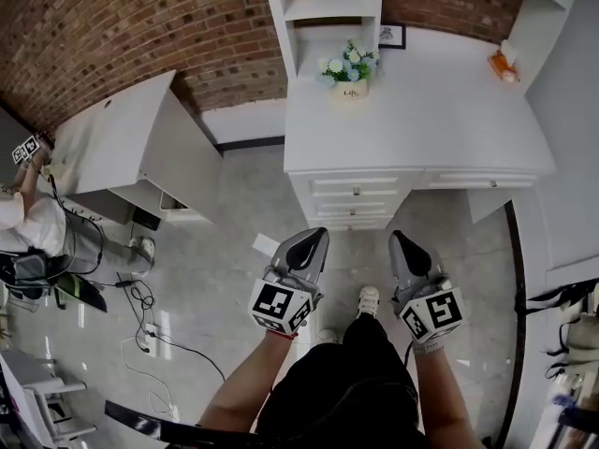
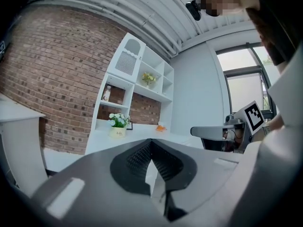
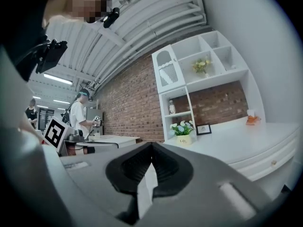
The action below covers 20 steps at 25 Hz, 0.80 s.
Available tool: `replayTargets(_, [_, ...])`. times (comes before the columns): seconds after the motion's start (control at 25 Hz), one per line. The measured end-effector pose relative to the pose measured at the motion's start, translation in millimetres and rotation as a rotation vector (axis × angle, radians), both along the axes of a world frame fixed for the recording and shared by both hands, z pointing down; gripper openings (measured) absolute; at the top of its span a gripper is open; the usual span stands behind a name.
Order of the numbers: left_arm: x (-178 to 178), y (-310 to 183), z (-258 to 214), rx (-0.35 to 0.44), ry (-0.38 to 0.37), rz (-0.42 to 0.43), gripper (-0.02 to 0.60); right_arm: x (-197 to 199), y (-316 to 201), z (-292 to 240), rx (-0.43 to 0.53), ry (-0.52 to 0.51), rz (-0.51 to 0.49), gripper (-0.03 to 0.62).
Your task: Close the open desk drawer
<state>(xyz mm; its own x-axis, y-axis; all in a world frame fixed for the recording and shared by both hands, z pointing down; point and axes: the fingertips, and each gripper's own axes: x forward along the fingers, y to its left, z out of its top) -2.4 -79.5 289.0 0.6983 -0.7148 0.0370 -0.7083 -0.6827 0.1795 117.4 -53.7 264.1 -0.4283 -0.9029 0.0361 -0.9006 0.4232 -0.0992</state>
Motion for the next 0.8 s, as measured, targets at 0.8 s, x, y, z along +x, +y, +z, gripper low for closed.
replayTargets(0.8, [-40.3,27.1,-65.5,0.007,-0.003,-0.075,0.002,12.1,38.8,-73.4,0.041,-0.005,-0.005,-0.002])
